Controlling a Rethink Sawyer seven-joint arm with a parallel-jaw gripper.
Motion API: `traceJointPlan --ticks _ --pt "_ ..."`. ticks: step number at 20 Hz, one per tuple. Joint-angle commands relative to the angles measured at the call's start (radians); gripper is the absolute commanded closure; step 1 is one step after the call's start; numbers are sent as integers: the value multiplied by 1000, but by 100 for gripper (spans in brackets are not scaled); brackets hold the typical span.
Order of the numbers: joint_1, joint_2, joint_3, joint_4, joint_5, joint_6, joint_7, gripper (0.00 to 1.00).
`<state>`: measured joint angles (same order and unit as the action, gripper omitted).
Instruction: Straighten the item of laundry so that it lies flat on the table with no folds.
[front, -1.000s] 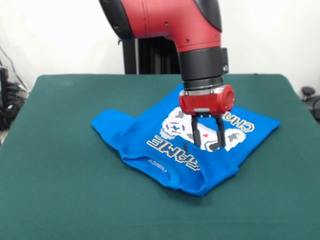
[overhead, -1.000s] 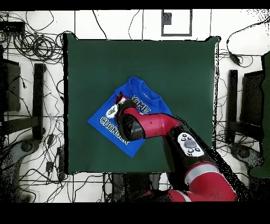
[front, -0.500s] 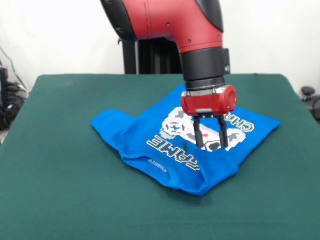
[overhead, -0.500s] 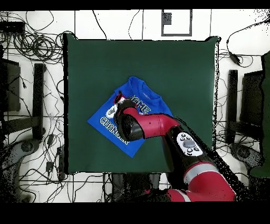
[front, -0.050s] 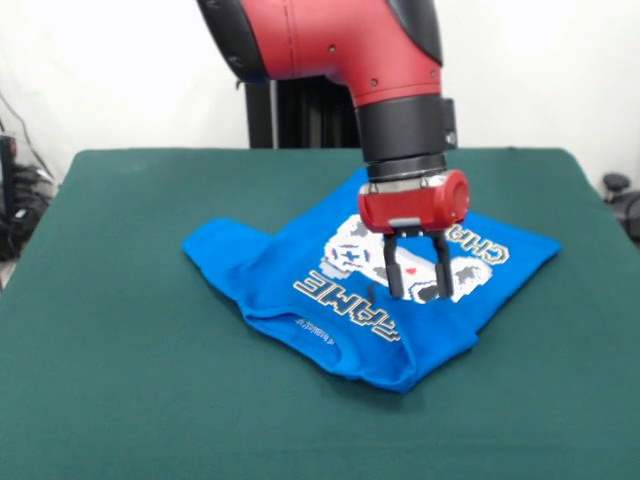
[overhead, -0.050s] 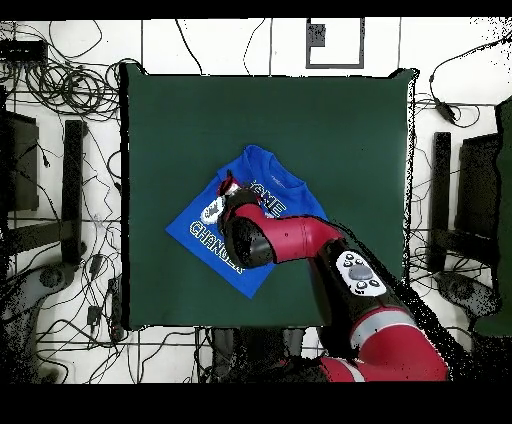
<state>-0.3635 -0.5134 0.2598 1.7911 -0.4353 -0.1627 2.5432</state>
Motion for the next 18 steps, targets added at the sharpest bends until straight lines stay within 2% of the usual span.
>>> traceJointPlan --ticks 1,11,18 --pt "-16 86 68 19 -65 -19 28 0" --pt "-8 127 42 -6 -96 -63 37 0" --pt "60 153 -19 -33 -60 -108 50 0"
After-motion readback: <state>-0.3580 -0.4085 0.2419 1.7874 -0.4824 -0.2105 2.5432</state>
